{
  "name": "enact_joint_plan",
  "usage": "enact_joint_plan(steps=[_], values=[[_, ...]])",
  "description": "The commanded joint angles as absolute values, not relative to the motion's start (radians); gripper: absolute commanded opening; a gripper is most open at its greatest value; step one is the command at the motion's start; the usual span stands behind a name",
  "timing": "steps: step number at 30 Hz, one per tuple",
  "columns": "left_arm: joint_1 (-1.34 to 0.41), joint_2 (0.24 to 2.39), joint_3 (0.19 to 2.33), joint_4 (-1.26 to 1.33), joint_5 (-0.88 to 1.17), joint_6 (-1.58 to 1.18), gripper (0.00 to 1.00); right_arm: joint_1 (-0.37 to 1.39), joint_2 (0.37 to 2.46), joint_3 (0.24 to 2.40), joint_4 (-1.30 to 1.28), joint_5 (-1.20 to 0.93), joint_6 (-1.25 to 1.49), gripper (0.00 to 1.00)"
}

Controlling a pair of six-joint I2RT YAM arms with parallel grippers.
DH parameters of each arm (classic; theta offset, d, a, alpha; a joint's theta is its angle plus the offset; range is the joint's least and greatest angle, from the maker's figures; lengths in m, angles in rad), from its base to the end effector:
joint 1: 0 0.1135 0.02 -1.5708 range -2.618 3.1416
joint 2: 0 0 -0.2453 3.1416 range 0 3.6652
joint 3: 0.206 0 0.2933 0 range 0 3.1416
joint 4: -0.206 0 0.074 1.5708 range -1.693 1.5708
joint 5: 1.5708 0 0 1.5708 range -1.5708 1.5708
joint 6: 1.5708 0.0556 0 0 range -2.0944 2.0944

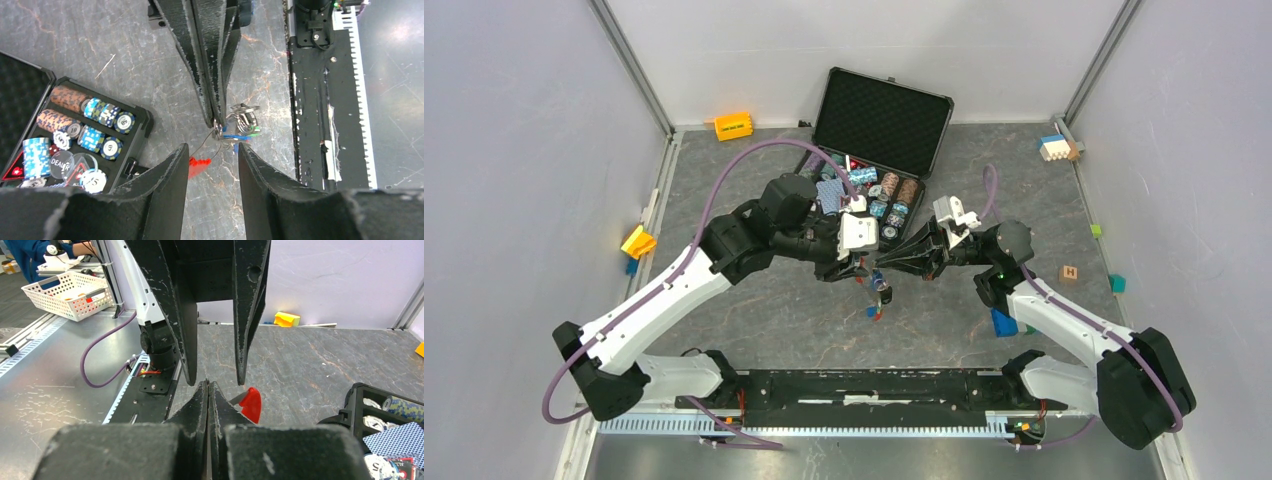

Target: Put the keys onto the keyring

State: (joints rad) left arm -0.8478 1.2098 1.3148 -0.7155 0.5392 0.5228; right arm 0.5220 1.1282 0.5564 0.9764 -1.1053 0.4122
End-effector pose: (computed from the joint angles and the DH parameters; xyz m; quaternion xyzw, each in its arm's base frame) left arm 0.1852 -0.2531 0.3630 0.6363 0.5840 -0.3052 0.4011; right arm 0.2178 0.1826 0.2692 -0.4633 0.4439 0.5780 0.5042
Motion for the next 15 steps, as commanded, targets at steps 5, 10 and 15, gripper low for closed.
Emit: enact_joint_plan(steps=[5,10,15], values=[[-0.847,1.216,1.338,-0.692,0.648,0.528,0.48,0.526,1.114,0.566,0.997,-1.089,0.391,0.0],[-0.847,1.236,1.336,-0.681,0.661,0.517,0.42,0.525,1.111,0.565,1.0,-1.09,0.394,0.0],[-0.847,1.24,1.321,-0.666,0.662,0.507,0.34,0.525,1.109,0.564,1.001,-1.089,0.396,0.0]])
